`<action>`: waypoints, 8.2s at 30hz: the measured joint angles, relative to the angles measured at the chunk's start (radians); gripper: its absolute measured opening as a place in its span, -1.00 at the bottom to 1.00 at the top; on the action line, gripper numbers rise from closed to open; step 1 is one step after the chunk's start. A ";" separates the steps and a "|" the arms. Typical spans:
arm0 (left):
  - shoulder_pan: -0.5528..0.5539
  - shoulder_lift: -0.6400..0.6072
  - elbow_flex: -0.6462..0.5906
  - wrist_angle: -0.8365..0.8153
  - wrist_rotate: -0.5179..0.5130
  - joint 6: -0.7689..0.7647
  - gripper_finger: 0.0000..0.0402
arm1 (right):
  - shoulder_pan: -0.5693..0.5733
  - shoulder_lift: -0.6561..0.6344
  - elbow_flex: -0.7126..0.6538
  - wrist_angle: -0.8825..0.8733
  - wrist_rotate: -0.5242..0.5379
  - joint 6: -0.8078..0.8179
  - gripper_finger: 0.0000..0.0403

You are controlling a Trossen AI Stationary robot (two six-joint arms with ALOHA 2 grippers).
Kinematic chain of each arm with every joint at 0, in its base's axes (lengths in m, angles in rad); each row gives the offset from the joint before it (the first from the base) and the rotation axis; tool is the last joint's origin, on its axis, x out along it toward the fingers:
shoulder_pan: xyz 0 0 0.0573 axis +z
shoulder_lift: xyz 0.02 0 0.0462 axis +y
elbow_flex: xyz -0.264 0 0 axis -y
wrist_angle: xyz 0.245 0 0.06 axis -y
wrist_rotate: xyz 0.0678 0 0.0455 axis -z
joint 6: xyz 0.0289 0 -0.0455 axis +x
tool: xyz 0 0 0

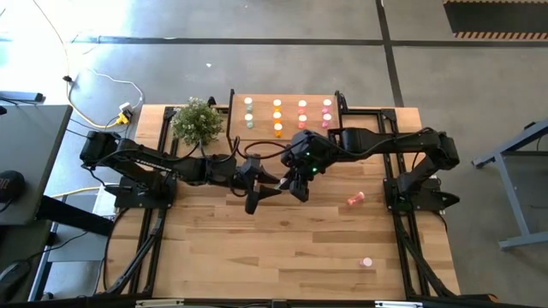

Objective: Pick and place medicine bottles onto shelf by color
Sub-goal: Put the blue pill bottle on the shelf aligned with the other blue pill bottles, then put the pink pill bottle on the shelf aligned with the other pink pill bottles

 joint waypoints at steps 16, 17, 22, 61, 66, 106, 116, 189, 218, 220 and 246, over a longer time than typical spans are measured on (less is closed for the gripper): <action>0.000 0.000 0.000 0.000 0.009 0.007 -0.52 | -0.002 0.000 0.000 0.001 0.003 0.001 -0.49; 0.000 0.000 0.000 0.000 0.009 0.007 -0.52 | -0.002 0.000 0.000 0.001 0.003 0.002 -0.49; 0.000 0.000 0.000 0.000 0.009 0.006 -0.53 | -0.002 0.000 0.000 0.001 0.003 0.010 -0.49; -0.012 -0.164 0.000 -0.040 -0.478 0.197 -0.54 | -0.170 -0.011 0.365 -0.135 0.252 -0.040 0.07; -0.045 -0.208 -0.033 -0.053 -0.719 0.191 -0.54 | -0.225 -0.011 0.486 -0.220 0.260 -0.121 0.07; 0.081 0.371 -0.320 1.062 -1.102 0.422 -0.54 | -0.486 -0.002 0.733 -0.370 0.259 -0.364 0.07; 0.119 0.372 -0.293 1.046 -1.100 0.510 -0.54 | -0.486 -0.002 0.733 -0.370 0.259 -0.366 0.07; 0.151 0.369 -0.292 0.958 -1.120 0.327 0.29 | -0.486 -0.001 0.733 -0.375 0.259 -0.366 0.07; 0.097 0.265 -0.122 1.028 -1.252 0.817 0.27 | -0.485 -0.004 0.732 -0.406 0.259 -0.359 0.07; 0.087 0.208 -0.122 1.029 -1.254 0.854 0.27 | -0.485 -0.008 0.732 -0.417 0.259 -0.350 0.07; -0.097 -0.569 -0.121 -0.190 -0.654 0.420 0.27 | -0.139 -0.013 0.654 -0.805 0.488 0.289 0.07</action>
